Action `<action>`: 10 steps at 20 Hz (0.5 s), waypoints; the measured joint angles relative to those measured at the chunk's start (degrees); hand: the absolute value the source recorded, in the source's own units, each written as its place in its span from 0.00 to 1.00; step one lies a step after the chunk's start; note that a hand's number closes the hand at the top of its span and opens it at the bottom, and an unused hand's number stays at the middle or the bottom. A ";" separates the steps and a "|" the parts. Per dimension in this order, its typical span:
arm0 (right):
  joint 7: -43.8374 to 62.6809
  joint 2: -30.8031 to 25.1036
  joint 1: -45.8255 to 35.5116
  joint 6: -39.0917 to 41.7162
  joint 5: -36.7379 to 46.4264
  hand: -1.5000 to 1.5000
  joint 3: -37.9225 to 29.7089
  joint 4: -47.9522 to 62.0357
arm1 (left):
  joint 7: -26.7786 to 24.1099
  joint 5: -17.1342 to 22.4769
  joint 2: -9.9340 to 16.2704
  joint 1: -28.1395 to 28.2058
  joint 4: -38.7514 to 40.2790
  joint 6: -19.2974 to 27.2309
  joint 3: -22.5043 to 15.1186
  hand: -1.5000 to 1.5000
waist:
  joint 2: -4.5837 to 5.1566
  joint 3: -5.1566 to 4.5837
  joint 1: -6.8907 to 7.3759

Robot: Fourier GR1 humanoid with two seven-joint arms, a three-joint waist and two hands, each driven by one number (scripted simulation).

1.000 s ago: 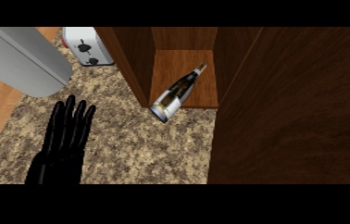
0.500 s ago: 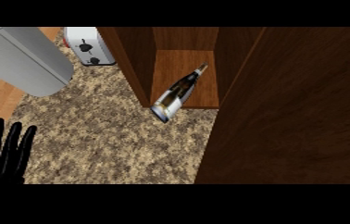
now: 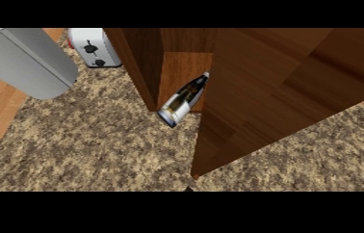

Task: Pick up the wine, place it into the cabinet and close the cabinet

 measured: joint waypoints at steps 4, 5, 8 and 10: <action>0.70 0.39 -10.13 -7.93 4.15 1.00 4.13 5.97 | 0.78 2.97 1.13 1.59 1.19 -4.49 5.46 0.00 | 0.07 0.01 0.12; 0.63 0.45 -12.48 -9.85 4.39 1.00 4.56 7.77 | 0.96 3.74 1.38 2.05 1.76 -6.02 6.91 0.00 | 0.10 0.01 0.16; 0.17 0.54 -19.73 -15.86 3.87 1.00 4.80 14.03 | 1.52 4.17 0.84 3.07 1.92 -8.35 8.74 0.00 | 0.20 0.05 0.20; 0.43 0.57 -24.86 -18.52 2.48 1.00 3.47 17.67 | 2.73 5.88 1.35 3.09 2.06 -9.86 11.12 0.00 | 0.27 0.04 0.27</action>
